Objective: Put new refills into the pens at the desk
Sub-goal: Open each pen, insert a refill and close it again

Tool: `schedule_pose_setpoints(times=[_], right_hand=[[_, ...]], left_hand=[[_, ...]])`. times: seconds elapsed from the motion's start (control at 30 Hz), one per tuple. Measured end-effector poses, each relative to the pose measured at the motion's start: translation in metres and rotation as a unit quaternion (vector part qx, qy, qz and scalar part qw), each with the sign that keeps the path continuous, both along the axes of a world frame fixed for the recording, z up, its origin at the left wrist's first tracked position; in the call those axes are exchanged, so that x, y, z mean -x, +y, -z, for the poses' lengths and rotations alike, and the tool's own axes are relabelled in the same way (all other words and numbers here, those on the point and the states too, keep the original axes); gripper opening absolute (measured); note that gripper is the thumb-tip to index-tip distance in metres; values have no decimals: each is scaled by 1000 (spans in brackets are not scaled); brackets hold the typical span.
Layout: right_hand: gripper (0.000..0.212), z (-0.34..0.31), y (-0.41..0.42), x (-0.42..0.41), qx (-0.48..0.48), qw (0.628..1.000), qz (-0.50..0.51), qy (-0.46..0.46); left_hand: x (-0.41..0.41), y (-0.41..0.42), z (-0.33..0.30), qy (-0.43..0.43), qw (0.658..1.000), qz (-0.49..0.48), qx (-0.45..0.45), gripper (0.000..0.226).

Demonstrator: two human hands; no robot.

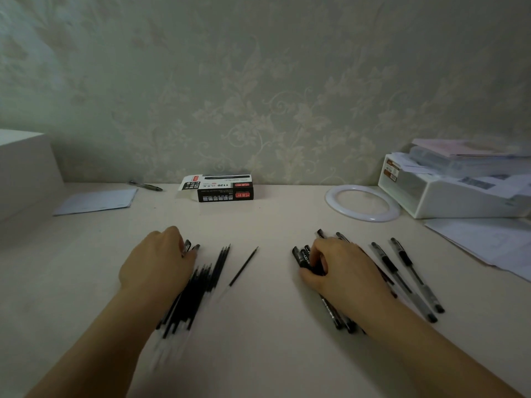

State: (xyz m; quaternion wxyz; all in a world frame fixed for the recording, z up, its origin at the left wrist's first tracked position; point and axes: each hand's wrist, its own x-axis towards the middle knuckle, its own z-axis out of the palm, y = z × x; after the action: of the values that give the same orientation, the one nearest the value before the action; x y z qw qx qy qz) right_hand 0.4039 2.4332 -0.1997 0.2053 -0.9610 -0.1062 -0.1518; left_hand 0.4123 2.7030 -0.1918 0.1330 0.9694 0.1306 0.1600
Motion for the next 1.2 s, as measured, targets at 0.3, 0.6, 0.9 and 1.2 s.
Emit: schedule_pose_setpoints(times=[0.3,0.6,0.9,1.2], right_hand=[[22,2,8,-2,34,999,8,18],[20,-9,15,-3,-403,899,-70,157],[22,-6,15,-4,-488,852,-91,168],[17,-4,18,-2,-465,853,-166,170]], left_hand=[[16,-71,16,-52,957,222,181,11],[17,-84,15,-10,845,312,435,36],[20,-80,13,-45,905,370,205,8],[21,-79,12,-58,900,393,180,21]])
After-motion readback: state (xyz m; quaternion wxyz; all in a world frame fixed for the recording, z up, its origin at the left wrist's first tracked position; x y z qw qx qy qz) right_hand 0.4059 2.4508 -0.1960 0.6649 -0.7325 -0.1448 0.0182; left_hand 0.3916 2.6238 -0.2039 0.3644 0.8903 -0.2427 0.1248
